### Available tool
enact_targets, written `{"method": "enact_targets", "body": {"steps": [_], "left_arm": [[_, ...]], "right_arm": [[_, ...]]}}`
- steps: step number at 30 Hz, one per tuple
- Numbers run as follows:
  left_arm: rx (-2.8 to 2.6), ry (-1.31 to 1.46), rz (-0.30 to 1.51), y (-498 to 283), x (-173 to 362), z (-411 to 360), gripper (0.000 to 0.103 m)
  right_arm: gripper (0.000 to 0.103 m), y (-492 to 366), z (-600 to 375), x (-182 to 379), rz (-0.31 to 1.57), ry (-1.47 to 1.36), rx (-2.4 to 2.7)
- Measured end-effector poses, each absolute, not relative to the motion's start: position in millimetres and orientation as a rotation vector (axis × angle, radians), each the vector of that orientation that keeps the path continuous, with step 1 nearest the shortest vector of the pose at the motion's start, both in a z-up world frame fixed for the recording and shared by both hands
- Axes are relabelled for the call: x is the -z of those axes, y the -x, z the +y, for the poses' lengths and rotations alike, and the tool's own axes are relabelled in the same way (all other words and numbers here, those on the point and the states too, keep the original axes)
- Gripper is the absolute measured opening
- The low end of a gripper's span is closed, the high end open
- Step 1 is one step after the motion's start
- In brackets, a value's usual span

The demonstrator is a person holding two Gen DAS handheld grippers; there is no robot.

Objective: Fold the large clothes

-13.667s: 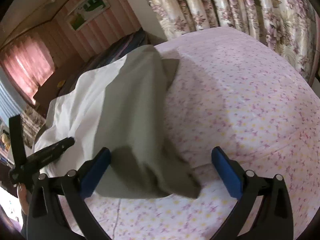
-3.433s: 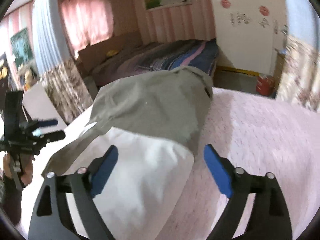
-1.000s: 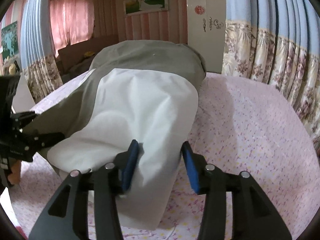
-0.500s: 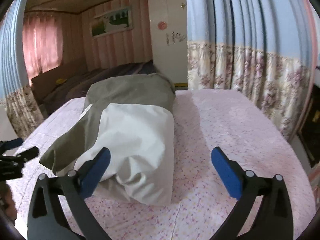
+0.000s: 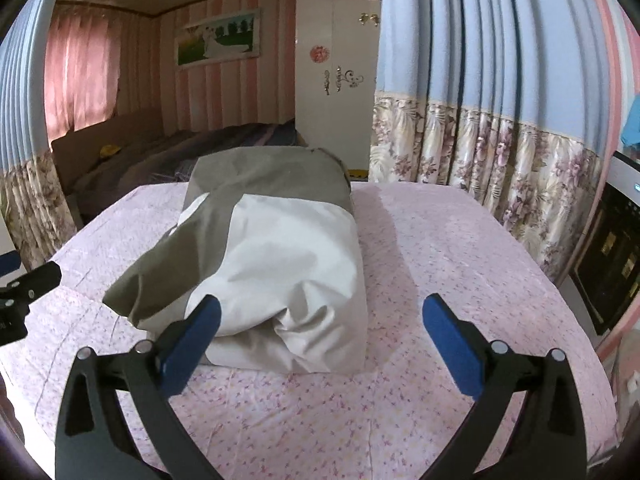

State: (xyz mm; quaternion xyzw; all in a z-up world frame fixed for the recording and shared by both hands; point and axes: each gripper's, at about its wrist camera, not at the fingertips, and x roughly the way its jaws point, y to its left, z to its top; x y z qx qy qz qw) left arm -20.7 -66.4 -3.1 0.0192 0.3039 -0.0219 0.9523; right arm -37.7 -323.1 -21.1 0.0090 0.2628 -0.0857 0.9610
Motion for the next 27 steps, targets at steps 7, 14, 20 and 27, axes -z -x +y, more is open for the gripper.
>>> {"method": "enact_targets", "body": {"steps": [7, 14, 20, 27], "left_arm": [[0.046, -0.047, 0.596, 29.9, -5.4, -72.1, 0.100], [0.060, -0.030, 0.592, 33.3, -10.2, -72.9, 0.100], [0.034, -0.036, 0.576, 36.1, -12.5, -72.1, 0.100], [0.034, -0.030, 0.566, 39.3, -16.2, -70.4, 0.100]], "right_arm": [[0.101, 59.8, -330.7, 3.7, 0.496, -0.041, 0.243], [0.101, 69.9, -332.6, -7.3, 0.476, -0.040, 0.268], [0.101, 71.7, -330.4, -11.5, 0.463, -0.031, 0.273], [0.101, 70.7, -329.0, -15.1, 0.455, -0.025, 0.285]]}}
